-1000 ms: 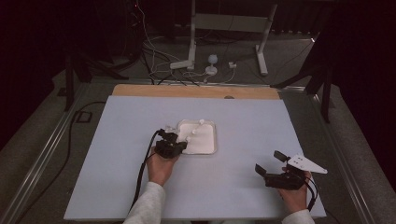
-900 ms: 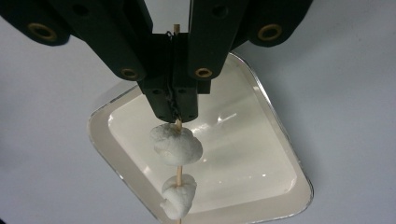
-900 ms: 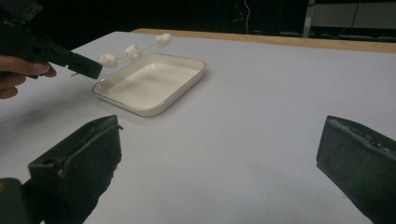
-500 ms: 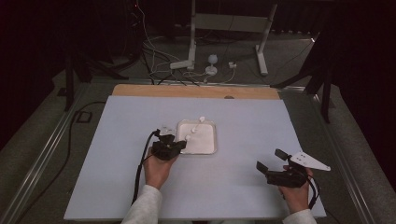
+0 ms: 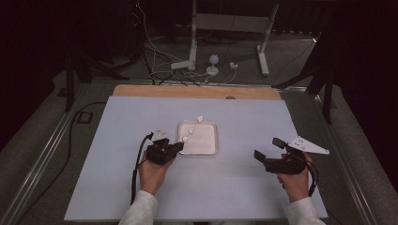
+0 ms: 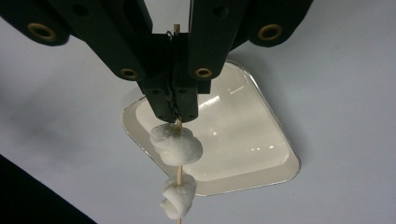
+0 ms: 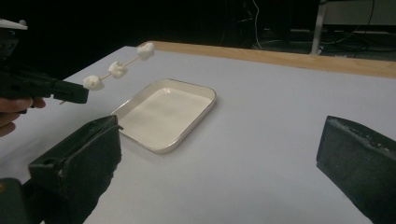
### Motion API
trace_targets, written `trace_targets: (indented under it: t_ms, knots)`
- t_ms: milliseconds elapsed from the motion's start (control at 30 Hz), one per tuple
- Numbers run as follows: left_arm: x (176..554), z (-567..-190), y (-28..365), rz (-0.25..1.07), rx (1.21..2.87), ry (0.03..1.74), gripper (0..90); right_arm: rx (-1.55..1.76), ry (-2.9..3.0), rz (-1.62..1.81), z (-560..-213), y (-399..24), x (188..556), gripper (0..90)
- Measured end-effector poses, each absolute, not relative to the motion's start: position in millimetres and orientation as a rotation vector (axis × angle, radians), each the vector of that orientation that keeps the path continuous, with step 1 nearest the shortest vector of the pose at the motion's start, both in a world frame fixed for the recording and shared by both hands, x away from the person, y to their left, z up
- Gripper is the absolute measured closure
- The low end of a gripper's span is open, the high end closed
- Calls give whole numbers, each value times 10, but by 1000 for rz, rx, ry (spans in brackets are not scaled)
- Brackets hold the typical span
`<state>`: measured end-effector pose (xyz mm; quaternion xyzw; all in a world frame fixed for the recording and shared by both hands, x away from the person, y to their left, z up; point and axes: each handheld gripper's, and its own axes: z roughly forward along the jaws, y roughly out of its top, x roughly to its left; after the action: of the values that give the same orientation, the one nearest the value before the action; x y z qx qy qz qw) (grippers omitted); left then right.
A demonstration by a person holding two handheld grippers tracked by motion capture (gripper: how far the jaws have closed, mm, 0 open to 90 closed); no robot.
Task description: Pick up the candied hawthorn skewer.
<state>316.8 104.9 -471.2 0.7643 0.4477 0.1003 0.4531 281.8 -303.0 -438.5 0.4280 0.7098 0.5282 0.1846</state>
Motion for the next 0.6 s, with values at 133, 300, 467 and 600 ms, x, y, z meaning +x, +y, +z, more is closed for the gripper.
trace_targets:
  t_ms: [133, 300, 467, 600]
  knots:
    - [3130, -4736, 1065, 254, 1885, 1079, 897, 1197, 2013, 1498, -4306, -2971, 2904, 0]
    - [3068, -4738, 1080, 260, 1883, 1047, 897, 1193, 2027, 1508, -4233, -2875, 3021, 0]
    - [3012, -4755, 1095, 254, 1864, 1030, 897, 1207, 2041, 1538, -4188, -2767, 3157, 0]
    - [3006, -4776, 1129, 247, 1855, 1033, 897, 1213, 2056, 1545, -4157, -2662, 3247, 0]
